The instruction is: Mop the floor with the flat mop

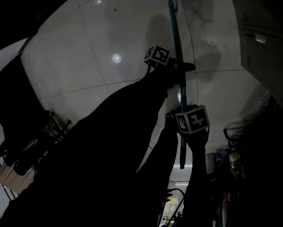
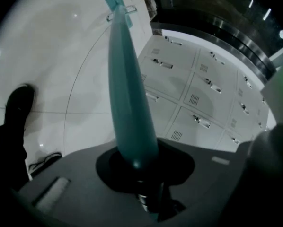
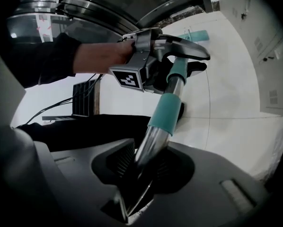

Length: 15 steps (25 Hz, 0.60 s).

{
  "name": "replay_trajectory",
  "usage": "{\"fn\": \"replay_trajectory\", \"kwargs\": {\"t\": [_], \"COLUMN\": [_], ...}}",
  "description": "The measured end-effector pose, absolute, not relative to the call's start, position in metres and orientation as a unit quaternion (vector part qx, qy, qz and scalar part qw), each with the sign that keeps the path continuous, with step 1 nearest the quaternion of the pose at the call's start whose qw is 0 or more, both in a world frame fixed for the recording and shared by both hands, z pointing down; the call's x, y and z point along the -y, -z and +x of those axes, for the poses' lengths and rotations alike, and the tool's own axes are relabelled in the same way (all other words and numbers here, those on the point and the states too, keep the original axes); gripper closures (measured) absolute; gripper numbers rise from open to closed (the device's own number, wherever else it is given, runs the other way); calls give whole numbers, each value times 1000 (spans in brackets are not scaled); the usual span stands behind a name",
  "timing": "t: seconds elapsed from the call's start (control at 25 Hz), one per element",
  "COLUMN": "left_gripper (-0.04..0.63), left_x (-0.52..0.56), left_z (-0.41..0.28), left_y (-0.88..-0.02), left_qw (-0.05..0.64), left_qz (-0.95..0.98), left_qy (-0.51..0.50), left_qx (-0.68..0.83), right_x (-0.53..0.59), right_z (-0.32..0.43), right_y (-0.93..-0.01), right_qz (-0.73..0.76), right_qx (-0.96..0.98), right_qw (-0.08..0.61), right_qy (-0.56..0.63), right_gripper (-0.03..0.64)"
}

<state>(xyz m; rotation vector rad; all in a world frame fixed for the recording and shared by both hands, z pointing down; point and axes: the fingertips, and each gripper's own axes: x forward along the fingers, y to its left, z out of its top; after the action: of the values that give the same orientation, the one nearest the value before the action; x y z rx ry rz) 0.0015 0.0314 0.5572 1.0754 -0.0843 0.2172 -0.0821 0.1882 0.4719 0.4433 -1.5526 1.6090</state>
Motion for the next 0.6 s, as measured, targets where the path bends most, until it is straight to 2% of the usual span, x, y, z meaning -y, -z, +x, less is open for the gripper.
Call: {"fn": "replay_trajectory", "kwargs": {"t": [0.32, 0.6], "left_gripper": [502, 502], "left_x": [50, 20], "left_z": [-20, -12], "left_y": [-572, -542], "left_qw": [838, 833], "left_qz": [533, 542], "left_qy": [-105, -102], "left_qx": [59, 45], "right_x": [-110, -145], "right_z": [-107, -94], "right_y": [-490, -467], "right_qz": [190, 195], "right_qx": [632, 634], "right_qw": [402, 425], "right_qy": [-635, -616], "right_gripper": [499, 500]}}
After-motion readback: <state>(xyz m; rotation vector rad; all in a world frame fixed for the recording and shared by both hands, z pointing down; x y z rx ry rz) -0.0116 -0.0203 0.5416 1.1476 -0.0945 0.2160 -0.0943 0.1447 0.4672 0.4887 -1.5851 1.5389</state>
